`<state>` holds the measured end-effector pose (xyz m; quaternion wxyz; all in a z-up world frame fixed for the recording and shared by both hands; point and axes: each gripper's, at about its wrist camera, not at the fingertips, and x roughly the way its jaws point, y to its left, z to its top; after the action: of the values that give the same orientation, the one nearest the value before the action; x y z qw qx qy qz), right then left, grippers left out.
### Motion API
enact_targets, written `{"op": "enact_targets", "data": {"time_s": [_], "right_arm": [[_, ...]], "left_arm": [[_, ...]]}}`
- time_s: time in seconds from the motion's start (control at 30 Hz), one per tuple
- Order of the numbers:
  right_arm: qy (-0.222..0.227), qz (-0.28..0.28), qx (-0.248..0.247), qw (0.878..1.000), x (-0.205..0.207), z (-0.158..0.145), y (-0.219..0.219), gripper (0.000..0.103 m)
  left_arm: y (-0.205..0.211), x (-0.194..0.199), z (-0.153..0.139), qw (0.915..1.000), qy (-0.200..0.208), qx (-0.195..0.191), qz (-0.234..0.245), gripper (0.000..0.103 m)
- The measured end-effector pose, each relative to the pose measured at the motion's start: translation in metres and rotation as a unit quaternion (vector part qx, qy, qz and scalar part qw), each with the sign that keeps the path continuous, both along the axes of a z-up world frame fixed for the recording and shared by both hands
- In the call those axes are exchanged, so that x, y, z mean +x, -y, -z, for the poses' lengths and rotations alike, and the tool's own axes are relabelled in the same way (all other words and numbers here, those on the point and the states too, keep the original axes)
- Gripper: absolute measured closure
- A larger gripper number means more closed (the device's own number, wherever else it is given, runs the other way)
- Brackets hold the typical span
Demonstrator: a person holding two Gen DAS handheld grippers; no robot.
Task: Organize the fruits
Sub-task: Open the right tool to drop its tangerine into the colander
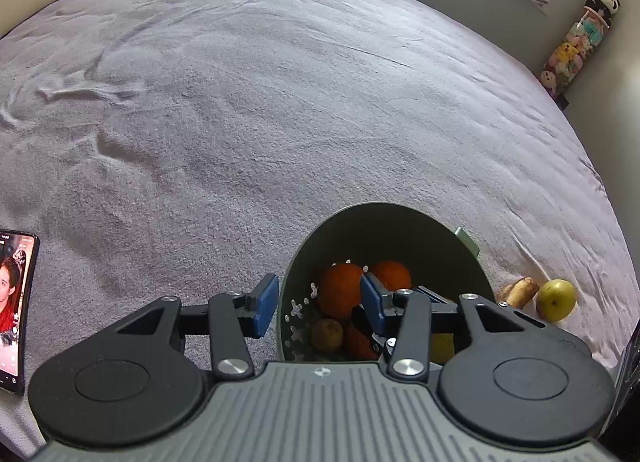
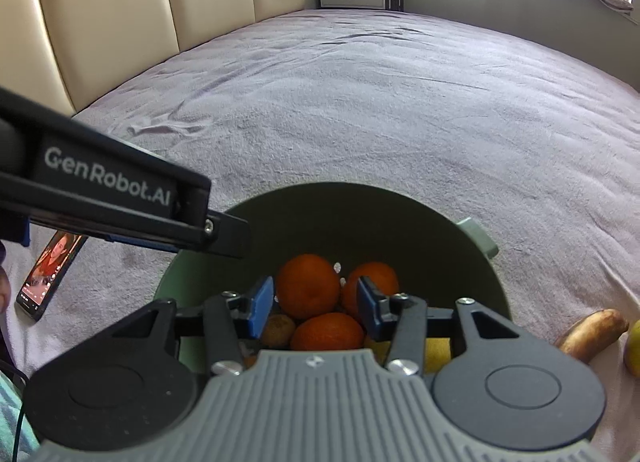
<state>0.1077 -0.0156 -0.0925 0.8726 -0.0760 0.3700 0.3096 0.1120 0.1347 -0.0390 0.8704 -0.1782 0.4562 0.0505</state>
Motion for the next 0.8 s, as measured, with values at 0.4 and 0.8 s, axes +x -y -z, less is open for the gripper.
{"op": "enact_targets", "data": {"time_s": [0.4,0.8], "right_arm": [[0.032,0.054,0.01,0.998,-0.023,-0.036,0.036,0.039],[0.033,0.157,0.004,0.987,-0.04,-0.056,0.108,0.027]], "left_arm": [[0.025,-0.011,-0.026,0.9987,0.038,0.022,0.023,0.051],[0.086,-0.022,-0.042,0.9911,0.078,0.035,0.102,0.051]]}}
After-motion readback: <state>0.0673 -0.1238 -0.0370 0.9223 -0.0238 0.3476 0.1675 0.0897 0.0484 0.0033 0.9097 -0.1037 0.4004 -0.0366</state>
